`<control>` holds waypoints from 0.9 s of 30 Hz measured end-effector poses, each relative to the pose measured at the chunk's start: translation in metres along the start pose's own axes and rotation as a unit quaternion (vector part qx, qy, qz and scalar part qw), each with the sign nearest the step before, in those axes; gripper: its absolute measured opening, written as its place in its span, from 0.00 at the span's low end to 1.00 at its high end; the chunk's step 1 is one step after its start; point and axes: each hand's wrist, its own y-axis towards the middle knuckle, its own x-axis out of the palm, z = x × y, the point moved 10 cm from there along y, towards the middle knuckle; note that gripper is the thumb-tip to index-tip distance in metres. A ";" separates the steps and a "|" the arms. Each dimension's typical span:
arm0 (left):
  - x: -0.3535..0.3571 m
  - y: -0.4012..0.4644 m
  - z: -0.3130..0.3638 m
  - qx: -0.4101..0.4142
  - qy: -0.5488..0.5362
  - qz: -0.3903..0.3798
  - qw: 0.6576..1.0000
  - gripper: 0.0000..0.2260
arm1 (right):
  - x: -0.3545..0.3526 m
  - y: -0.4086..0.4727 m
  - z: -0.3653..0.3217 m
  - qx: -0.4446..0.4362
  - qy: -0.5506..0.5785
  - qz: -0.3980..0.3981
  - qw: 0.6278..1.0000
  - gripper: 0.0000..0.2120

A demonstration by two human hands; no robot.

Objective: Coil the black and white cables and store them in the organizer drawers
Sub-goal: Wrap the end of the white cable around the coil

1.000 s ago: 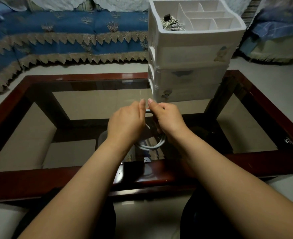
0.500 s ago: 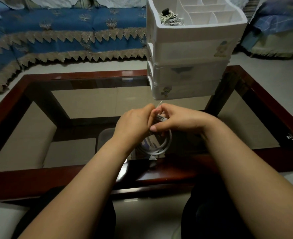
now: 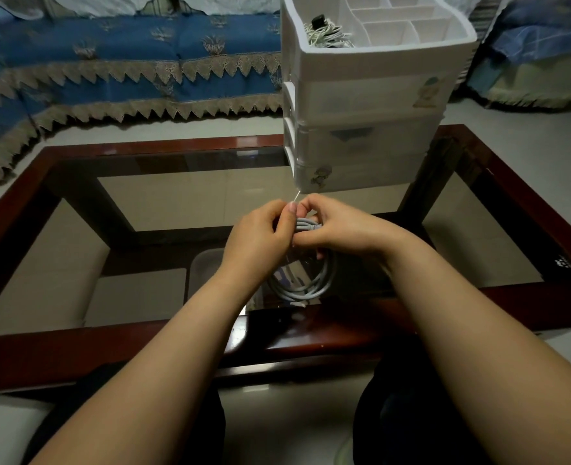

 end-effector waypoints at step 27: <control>-0.008 0.000 0.016 0.100 0.077 -0.098 0.987 0.10 | -0.003 0.001 0.003 0.018 -0.029 0.058 0.998 0.02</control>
